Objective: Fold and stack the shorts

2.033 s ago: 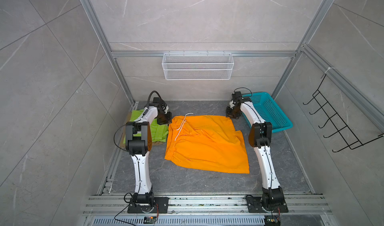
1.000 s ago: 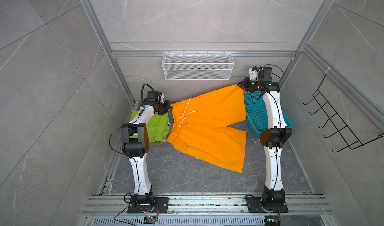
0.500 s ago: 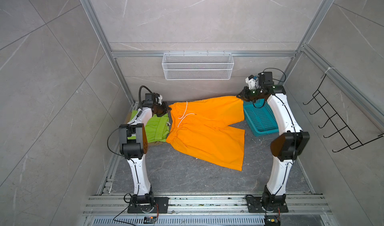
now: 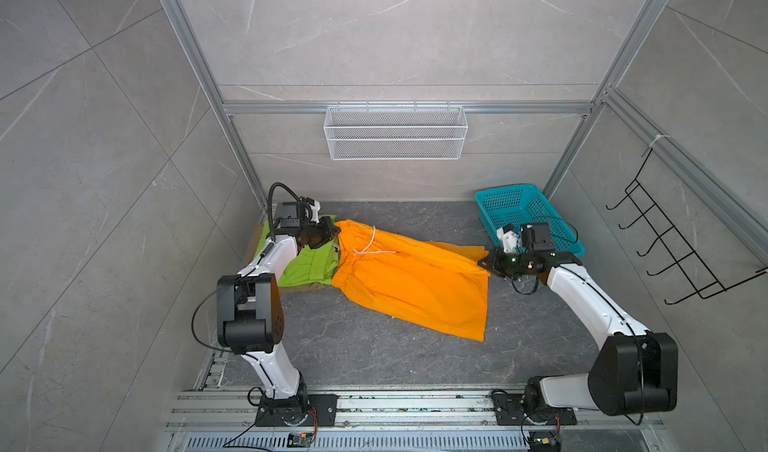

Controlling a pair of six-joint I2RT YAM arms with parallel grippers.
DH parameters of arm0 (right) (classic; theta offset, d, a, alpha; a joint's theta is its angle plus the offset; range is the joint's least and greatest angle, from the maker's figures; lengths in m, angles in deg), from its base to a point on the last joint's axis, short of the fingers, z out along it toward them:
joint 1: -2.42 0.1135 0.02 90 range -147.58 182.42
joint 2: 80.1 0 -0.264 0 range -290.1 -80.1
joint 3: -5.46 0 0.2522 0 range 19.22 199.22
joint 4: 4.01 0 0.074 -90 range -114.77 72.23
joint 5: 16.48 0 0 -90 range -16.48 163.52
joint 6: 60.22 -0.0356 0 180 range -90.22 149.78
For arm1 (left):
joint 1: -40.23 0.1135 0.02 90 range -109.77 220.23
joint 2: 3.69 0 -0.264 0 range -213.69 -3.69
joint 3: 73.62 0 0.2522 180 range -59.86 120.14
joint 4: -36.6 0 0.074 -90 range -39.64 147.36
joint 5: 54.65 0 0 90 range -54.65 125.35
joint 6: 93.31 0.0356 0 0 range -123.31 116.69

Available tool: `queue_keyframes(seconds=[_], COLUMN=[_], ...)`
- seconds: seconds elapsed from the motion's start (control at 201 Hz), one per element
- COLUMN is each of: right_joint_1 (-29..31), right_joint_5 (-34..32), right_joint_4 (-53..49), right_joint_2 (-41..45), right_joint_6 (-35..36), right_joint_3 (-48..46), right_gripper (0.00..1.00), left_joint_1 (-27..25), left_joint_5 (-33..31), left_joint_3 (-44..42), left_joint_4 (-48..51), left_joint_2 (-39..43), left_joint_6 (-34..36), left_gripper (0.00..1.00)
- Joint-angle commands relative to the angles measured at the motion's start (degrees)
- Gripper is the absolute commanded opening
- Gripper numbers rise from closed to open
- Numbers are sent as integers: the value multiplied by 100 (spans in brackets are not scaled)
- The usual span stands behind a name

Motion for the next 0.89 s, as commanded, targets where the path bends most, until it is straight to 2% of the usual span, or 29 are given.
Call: queue_keyframes(seconds=[0.0,0.09,0.174,0.314,0.433,0.533,0.578,0.732,0.886], right_joint_1=[139,178,179,188,187,186,188,187,185], right_joint_5=[34,-36,-108,-77,-120,-152,-169,-290,-413], right_joint_4=[551,798,947,1199,1245,1114,989,666,808], right_joint_2=[374,408,301,74,28,127,200,377,-74], right_joint_6=[-306,-510,-620,-700,-684,-635,-604,-523,-595], right_joint_3=[-869,-1565,-1958,-2206,-2280,-2226,-2126,-1768,-1810], right_gripper=[0,0,0,0,0,0,0,0,0], left_joint_1=[47,71,127,348,399,246,41,-848,-964], left_joint_5=[-399,-845,-1370,-1604,-1565,-1027,-817,-583,-342], left_joint_3=[-845,-1480,-1761,-1775,-1525,-1342,-1246,-1185,-1650], left_joint_4=[-417,-192,270,733,966,750,629,81,-515], left_joint_2=[661,1100,1480,1953,2128,1973,1773,943,258], left_joint_6=[-430,-630,-717,-699,-677,-960,-1138,-1553,-1878], left_gripper=[10,16,33,50,58,89,97,100,100])
